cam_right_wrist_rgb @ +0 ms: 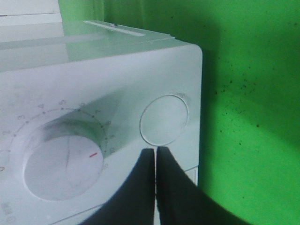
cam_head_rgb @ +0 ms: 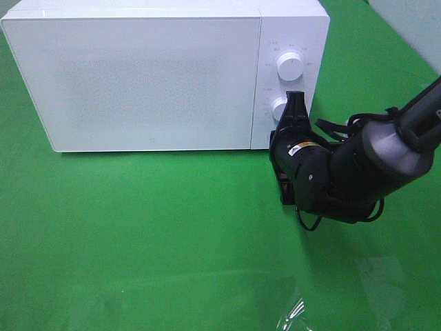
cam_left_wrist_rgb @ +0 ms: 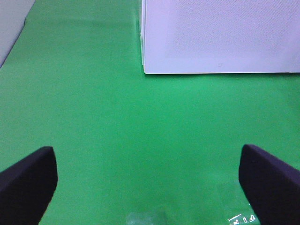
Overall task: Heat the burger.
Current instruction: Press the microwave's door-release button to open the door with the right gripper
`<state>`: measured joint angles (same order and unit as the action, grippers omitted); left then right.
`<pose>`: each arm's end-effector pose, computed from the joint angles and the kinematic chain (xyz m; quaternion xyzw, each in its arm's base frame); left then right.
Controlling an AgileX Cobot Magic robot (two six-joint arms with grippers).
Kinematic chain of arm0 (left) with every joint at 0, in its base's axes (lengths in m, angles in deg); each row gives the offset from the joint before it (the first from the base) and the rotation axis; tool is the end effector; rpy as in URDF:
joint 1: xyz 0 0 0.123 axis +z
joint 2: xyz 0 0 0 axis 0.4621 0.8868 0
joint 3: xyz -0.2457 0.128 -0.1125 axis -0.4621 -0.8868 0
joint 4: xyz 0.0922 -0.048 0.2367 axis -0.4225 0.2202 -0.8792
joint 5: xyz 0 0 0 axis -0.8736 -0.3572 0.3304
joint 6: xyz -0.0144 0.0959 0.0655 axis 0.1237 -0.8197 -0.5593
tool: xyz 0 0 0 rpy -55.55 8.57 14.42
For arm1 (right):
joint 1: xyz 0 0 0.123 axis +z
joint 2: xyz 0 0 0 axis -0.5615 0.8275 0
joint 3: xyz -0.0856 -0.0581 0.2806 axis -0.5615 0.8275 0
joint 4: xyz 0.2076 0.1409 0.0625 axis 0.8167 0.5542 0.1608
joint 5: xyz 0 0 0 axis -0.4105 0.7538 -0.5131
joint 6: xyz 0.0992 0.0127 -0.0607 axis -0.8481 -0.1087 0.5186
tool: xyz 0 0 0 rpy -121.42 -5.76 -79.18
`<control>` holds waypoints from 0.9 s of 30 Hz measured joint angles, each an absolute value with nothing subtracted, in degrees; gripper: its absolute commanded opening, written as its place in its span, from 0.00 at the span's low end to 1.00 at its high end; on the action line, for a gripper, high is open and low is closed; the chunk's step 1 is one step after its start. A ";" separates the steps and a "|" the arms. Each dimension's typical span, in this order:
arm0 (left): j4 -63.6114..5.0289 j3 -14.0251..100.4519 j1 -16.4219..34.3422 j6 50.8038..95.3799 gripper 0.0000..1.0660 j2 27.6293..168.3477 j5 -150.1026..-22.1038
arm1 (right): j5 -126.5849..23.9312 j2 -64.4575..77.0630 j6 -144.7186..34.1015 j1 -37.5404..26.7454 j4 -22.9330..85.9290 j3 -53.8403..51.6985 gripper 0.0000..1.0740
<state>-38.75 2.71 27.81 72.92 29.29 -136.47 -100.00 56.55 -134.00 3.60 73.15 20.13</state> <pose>0.0067 -0.0092 0.2736 0.0297 0.8490 -0.0255 0.5269 0.3434 0.1883 0.0941 0.5600 0.5981 0.4181 0.3922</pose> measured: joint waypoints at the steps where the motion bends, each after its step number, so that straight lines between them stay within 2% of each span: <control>1: -38.75 2.71 27.81 72.92 0.91 29.29 -136.47 | -100.00 56.55 -134.00 3.60 73.15 20.13 0.00; 27: -38.75 2.71 27.81 72.92 0.91 29.29 -136.47 | -98.80 59.53 -134.46 1.65 73.04 15.77 0.00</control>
<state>-38.75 2.71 27.81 72.92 29.29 -136.47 -98.80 59.53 -134.46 1.65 73.04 15.77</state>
